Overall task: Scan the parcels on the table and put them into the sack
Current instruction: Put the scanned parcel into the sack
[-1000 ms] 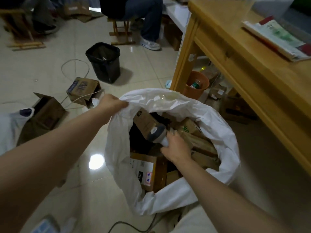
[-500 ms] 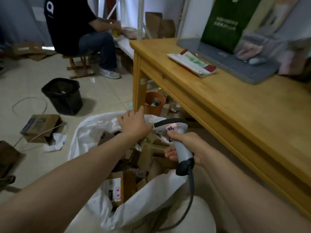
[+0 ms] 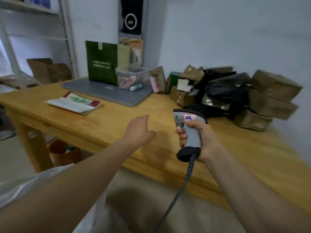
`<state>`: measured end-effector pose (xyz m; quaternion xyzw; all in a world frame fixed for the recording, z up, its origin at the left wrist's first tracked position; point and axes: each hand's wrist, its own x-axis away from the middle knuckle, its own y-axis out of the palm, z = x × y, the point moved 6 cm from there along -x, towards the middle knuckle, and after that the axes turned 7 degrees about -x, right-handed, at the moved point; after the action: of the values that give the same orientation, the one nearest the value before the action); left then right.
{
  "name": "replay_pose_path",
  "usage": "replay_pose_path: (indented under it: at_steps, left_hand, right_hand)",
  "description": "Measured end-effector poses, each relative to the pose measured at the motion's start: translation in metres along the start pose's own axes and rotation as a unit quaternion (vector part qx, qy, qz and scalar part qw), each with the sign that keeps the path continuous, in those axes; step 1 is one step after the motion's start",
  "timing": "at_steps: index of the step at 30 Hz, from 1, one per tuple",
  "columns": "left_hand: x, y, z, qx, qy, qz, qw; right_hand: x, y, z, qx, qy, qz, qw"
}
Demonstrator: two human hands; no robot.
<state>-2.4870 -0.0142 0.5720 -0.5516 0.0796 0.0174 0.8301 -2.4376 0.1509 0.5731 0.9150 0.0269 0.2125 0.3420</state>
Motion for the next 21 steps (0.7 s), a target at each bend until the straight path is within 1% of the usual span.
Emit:
replay_pose_path:
  at_steps: [4,7,10,12,17,19,21]
  left_hand:
    - [-0.046,0.021,0.065,0.037,0.041,-0.025,0.998]
    - [-0.084,0.043,0.107,0.019,0.071,-0.035,0.997]
    - [-0.124,0.073,0.144,-0.014,0.100,-0.048,0.994]
    - [-0.151,0.095,0.166,-0.035,0.117,-0.050,0.991]
    - [-0.216,0.138,0.211,-0.124,0.167,0.001,0.978]
    - [-0.241,0.151,0.216,-0.169,0.163,0.011,0.972]
    - [-0.261,0.159,0.214,-0.197,0.146,-0.008,0.969]
  right_hand:
    - [-0.005,-0.046,-0.063,-0.011,-0.062,0.057,0.996]
    - [-0.014,-0.082,-0.104,-0.012,-0.102,0.105,0.989]
    - [-0.026,-0.115,-0.136,0.015,-0.132,0.133,0.982]
    - [-0.035,-0.135,-0.150,0.041,-0.137,0.147,0.979]
    - [-0.056,-0.163,-0.159,0.055,-0.118,0.143,0.981]
    - [-0.065,-0.168,-0.160,0.063,-0.108,0.139,0.982]
    - [-0.072,-0.170,-0.161,0.069,-0.103,0.135,0.983]
